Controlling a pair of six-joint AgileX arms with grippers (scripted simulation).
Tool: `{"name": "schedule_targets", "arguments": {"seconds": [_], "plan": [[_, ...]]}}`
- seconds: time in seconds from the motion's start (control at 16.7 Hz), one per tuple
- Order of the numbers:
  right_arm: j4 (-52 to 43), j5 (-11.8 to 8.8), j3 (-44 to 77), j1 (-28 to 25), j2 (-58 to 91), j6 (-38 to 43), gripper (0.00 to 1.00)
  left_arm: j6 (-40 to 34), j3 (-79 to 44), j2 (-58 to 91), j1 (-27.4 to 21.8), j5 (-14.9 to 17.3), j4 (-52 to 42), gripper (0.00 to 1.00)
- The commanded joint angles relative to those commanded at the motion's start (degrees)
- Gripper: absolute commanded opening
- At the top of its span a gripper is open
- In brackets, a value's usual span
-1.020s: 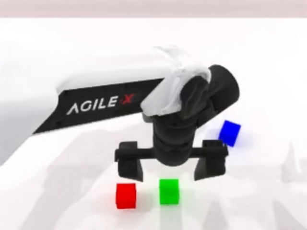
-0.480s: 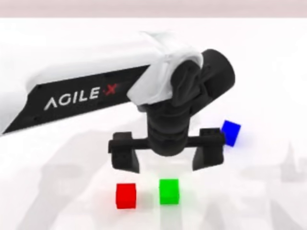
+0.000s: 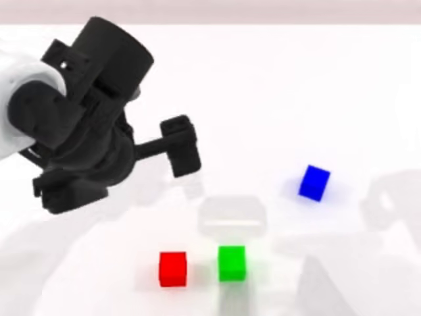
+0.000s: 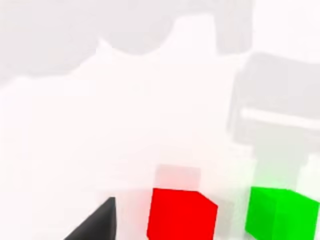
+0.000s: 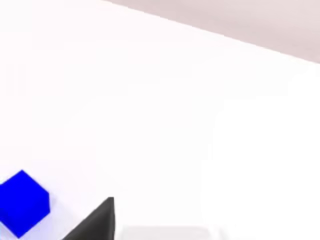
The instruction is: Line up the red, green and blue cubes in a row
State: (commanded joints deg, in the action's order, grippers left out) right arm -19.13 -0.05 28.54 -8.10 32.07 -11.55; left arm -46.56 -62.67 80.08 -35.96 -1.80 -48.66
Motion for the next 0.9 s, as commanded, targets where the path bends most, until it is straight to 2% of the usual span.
{"name": "schedule_targets", "arguments": {"seconds": [0.24, 0.54, 0.9], "plan": [[-13.6, 0.1, 18.8, -4.9, 26.5, -7.8, 1.00, 8.7, 19.3, -24.5, 11.4, -0.1, 12.7, 1.00], [-30.0, 0.0, 40.6, -10.8, 56.5, -17.1, 1.00, 23.4, 41.5, -51.3, 24.0, 0.2, 28.3, 1.00], [-43.5, 0.0, 61.2, -16.1, 80.7, -25.4, 1.00, 40.2, 58.2, -73.4, 34.2, 1.3, 43.4, 1.00]]}}
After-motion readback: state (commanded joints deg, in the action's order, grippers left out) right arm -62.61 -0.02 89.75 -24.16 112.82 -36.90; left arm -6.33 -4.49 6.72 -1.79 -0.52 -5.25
